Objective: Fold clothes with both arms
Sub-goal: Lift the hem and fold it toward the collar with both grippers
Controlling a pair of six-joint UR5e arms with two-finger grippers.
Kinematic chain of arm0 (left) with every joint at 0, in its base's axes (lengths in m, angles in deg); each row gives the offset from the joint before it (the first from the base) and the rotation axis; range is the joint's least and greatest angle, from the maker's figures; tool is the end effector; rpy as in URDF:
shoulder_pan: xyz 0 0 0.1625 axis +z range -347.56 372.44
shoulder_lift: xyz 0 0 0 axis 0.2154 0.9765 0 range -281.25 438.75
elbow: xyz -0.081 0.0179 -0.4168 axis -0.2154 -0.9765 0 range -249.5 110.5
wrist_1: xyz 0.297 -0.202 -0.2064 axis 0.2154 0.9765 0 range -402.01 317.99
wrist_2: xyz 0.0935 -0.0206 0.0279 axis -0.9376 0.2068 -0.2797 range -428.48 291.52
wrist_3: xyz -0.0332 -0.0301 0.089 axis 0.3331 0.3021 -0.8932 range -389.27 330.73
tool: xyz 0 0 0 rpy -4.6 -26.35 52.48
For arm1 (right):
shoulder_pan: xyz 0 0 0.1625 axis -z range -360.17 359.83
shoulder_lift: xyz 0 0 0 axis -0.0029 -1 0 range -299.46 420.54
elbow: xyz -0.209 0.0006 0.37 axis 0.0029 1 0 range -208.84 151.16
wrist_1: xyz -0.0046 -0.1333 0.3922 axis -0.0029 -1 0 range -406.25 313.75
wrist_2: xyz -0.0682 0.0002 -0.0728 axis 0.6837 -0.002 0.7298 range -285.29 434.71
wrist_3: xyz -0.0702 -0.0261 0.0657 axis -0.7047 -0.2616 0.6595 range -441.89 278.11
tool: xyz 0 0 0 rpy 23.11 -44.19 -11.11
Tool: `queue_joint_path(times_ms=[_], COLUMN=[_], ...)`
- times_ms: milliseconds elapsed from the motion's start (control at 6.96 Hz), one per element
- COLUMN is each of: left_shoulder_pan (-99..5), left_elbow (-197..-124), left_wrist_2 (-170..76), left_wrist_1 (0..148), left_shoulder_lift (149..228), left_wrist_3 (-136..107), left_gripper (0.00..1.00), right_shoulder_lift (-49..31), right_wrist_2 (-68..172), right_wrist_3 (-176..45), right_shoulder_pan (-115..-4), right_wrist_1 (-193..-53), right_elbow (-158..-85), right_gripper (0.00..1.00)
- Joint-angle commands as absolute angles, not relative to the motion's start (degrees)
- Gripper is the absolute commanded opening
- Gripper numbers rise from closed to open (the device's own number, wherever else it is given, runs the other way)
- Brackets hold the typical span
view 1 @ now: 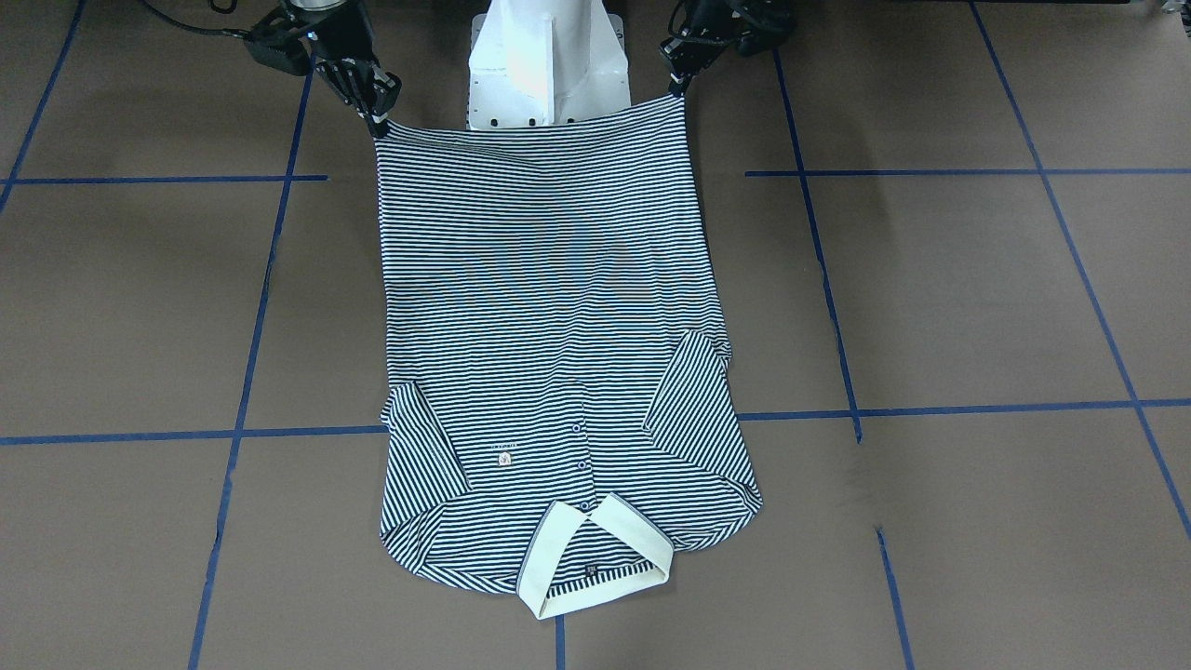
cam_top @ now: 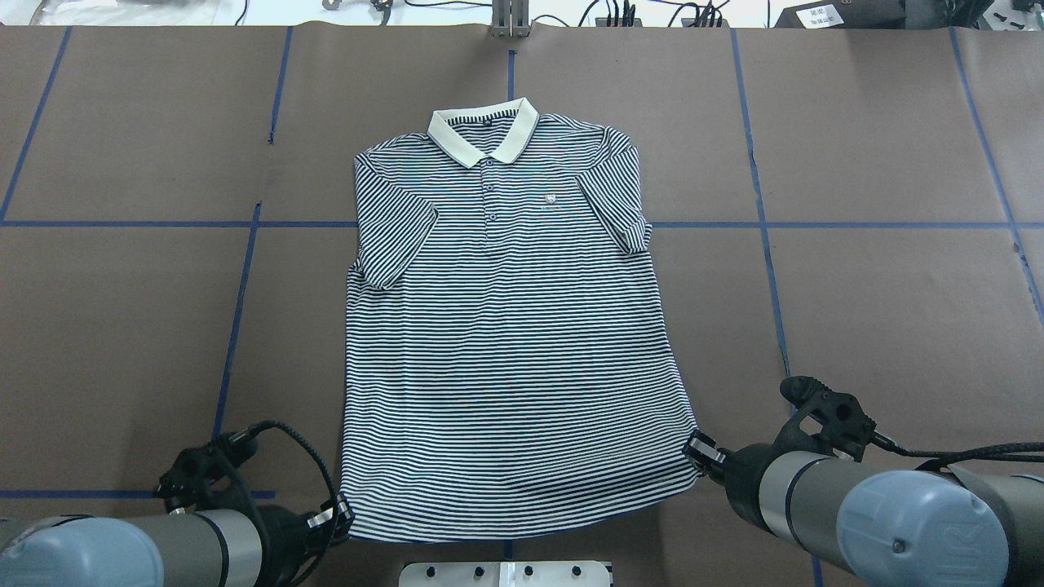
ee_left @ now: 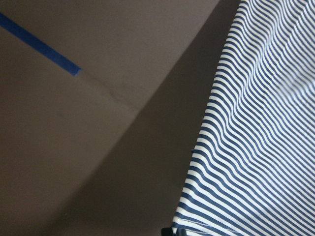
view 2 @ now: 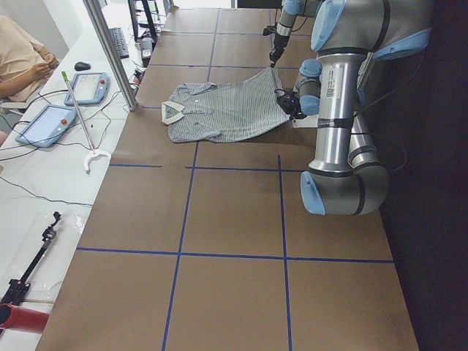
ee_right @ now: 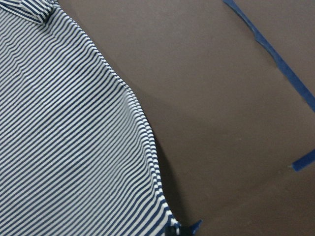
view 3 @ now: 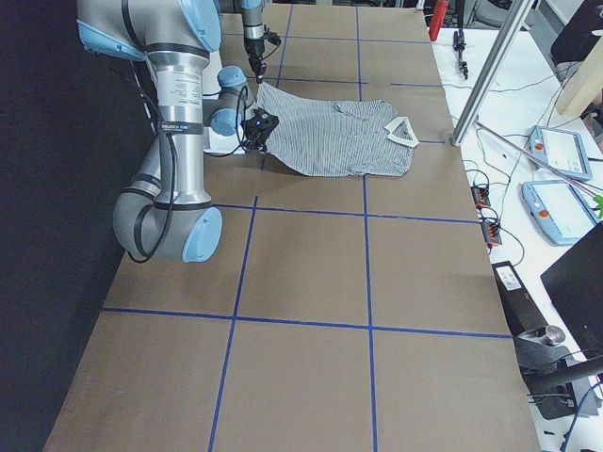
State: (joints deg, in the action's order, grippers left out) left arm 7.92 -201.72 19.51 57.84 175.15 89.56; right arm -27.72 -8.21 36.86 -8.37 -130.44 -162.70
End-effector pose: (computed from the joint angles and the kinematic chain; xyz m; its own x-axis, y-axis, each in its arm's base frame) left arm 0.4316 -0.1713 0.2576 0.4044 -0.5153 -0.7556 0.3464 0.8509 -0.3949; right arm -0.4017 -0.2050 0.2907 0.4274 0.5438 0.7222 -0.5047 0.8063 -0.3085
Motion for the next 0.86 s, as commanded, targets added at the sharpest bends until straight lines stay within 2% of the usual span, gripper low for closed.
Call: queue_joint_path(times_ms=[0, 431, 719], left_shoulder_pan=[-2.71, -19.24, -23.75], left_elbow=[-195.14, -176.60, -168.24], left_wrist_2=[19.93, 20.02, 20.64], left_wrist_1=[57.22, 59.23, 67.12], left_shoulder_lift=[181.99, 193.16, 193.88], left_wrist_3=[77.30, 59.12, 54.95], left_gripper=[0.00, 0.00, 0.00], right_shoulder_lift=[-18.63, -0.33, 8.47], right_wrist_2=[-8.43, -16.34, -20.01], right_wrist_3=[28.20, 18.60, 14.99], right_shoulder_pan=[-16.90, -32.64, -39.86], right_wrist_1=[-130.53, -129.92, -129.74], right_elbow=[-155.63, -132.10, -118.11], right_gripper=[0.00, 0.00, 0.00])
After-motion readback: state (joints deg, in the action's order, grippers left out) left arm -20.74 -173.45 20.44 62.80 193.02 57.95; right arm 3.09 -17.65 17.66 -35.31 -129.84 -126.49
